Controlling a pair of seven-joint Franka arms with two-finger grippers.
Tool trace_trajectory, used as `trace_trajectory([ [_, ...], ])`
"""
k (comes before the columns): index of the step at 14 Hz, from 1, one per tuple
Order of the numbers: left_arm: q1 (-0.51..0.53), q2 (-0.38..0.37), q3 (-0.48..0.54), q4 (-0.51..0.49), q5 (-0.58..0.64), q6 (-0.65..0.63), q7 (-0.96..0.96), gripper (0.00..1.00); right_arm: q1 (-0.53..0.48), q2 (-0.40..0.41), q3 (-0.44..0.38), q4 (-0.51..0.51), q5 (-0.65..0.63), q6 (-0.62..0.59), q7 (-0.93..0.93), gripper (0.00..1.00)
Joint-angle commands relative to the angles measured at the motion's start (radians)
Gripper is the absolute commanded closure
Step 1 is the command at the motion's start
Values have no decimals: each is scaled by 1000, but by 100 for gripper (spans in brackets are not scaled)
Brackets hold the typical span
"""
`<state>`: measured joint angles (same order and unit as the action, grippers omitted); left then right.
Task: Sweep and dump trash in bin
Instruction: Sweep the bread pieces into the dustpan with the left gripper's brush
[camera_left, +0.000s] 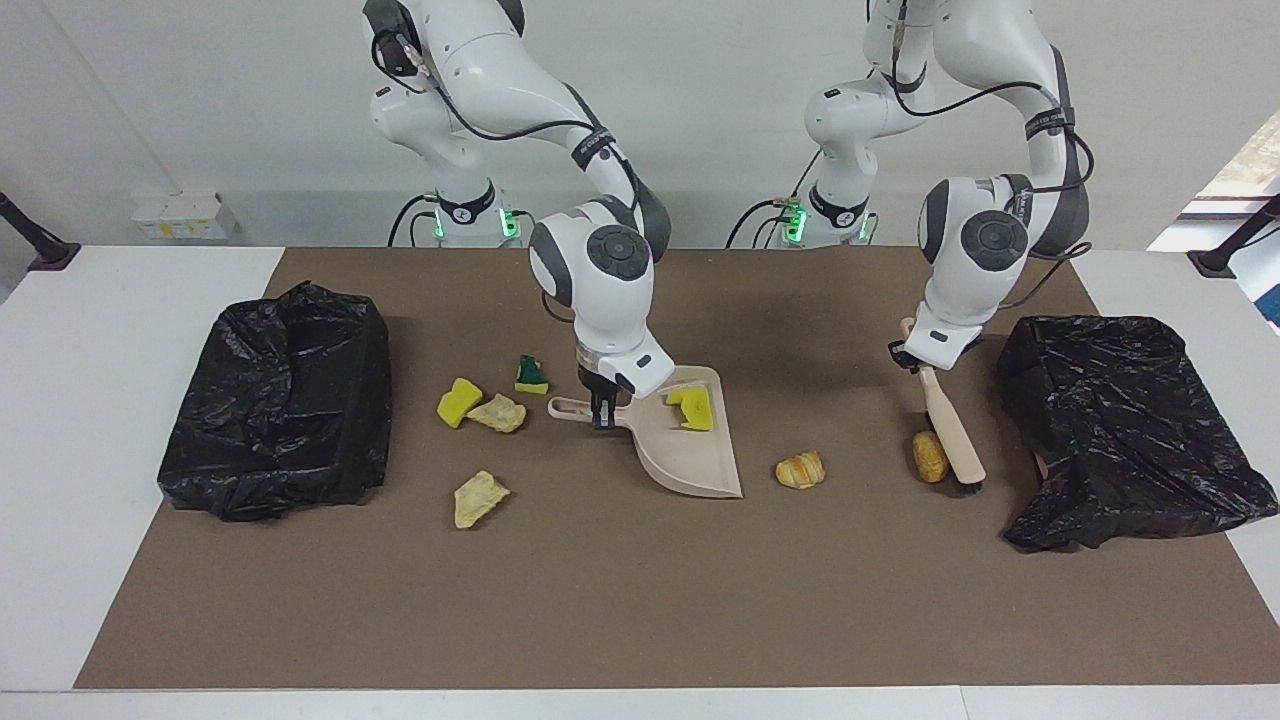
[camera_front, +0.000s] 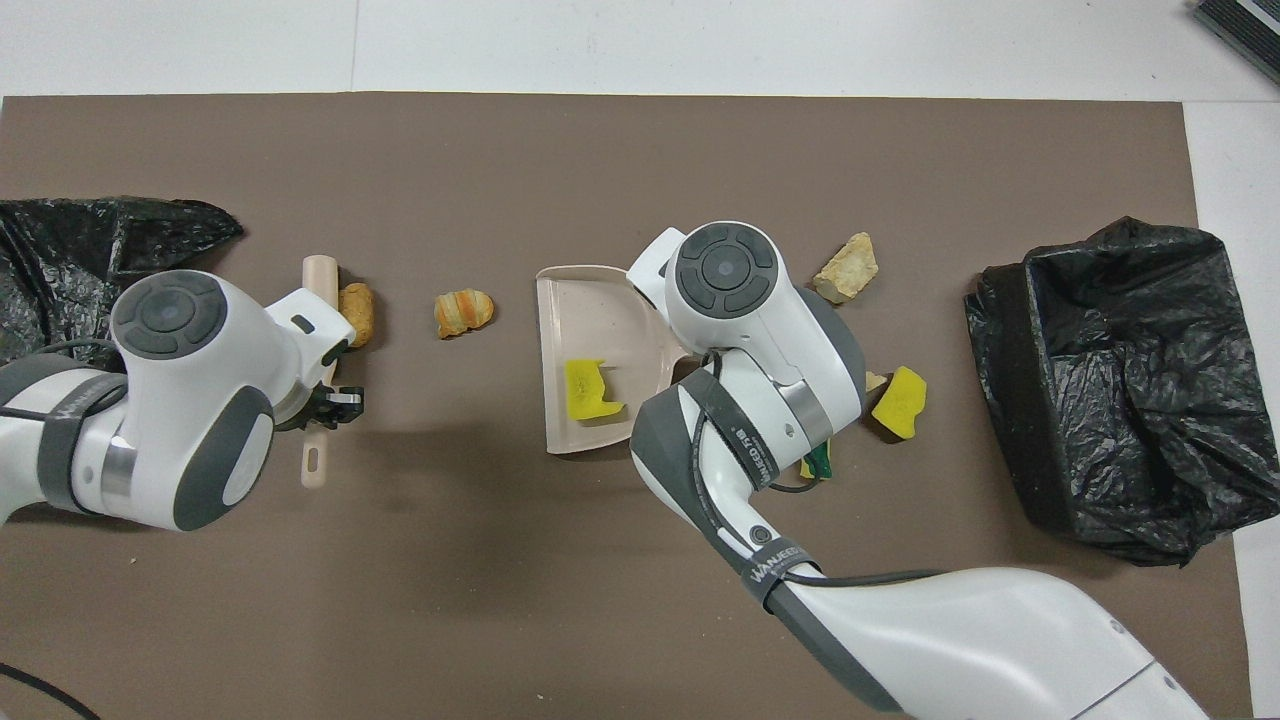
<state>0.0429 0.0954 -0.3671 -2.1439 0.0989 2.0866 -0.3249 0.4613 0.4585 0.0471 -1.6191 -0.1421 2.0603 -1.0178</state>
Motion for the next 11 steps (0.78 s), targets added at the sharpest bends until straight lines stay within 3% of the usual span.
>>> trace_trajectory([
  [1, -90, 9, 11, 2, -21, 36, 12, 100, -1, 5, 4, -7, -7, 26, 33, 100],
  [6, -253, 6, 7, 15, -166, 30, 92, 100, -3, 5, 4, -10, -7, 27, 33, 100],
  [8, -270, 4, 5, 22, -293, 30, 99, 100, -3, 5, 4, -10, -8, 26, 31, 100],
  [11, -247, 9, 13, 55, -312, 13, 84, 100, -6, 5, 4, -7, -8, 26, 21, 100],
])
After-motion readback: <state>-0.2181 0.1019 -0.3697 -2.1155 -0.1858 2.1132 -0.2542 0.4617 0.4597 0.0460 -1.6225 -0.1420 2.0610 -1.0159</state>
